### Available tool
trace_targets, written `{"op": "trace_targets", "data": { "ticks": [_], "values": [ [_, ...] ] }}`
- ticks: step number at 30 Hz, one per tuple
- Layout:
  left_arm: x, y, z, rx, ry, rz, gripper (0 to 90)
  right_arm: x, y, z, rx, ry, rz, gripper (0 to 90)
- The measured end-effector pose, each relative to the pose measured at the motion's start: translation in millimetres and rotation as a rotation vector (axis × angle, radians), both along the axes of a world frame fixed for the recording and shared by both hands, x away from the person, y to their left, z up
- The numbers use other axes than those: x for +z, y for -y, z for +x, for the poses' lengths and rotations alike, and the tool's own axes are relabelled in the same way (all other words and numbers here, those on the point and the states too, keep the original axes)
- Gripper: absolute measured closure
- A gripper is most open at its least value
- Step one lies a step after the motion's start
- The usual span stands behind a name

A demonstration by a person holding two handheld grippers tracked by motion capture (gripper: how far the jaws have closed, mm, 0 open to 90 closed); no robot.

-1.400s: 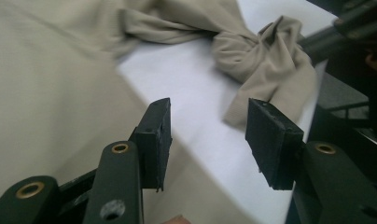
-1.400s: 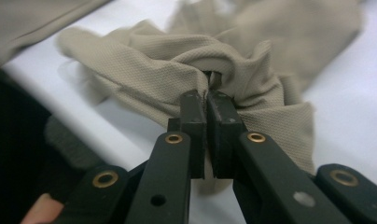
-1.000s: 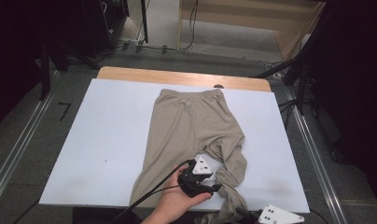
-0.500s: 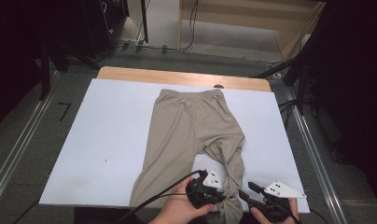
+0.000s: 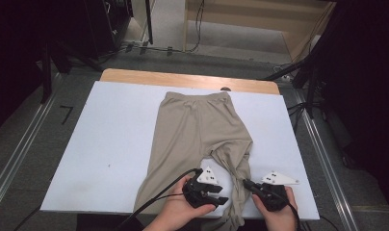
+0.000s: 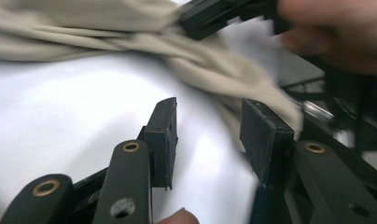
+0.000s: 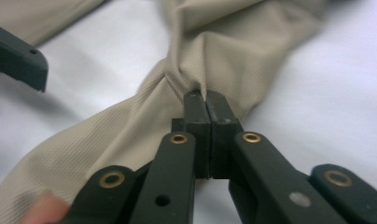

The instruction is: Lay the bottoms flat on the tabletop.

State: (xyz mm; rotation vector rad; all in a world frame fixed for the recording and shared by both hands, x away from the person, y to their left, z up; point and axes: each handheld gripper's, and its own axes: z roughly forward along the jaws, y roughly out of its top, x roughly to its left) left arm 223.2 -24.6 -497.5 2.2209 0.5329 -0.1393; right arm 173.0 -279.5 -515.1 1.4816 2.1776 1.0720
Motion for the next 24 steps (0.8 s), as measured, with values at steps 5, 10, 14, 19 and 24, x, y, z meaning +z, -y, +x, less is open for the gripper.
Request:
{"op": "trace_targets", "data": {
  "ticks": [5,10,14,19,24],
  "values": [
    [-0.1,2.8,18.4,0.088,0.025,0.006,55.5,8.5,36.4,-7.9,-0.099,0.022,0.073,87.7],
    [4.3,14.0,31.1,0.139,0.065,0.013,53.1,0.9,53.3,-10.8,-0.130,0.011,0.022,85.5],
    [2.8,32.4,42.5,0.143,0.073,0.036,52.7,0.5,60.3,-10.3,-0.166,0.016,0.030,85.5],
    [-6.3,56.1,48.2,0.127,0.104,0.093,51.0,-1.0,63.2,-9.6,-0.180,0.014,0.030,85.5],
    [-17.7,73.5,40.1,0.125,0.208,0.155,57.2,-3.2,62.7,-9.7,-0.168,0.022,0.035,85.4]
  ]
}}
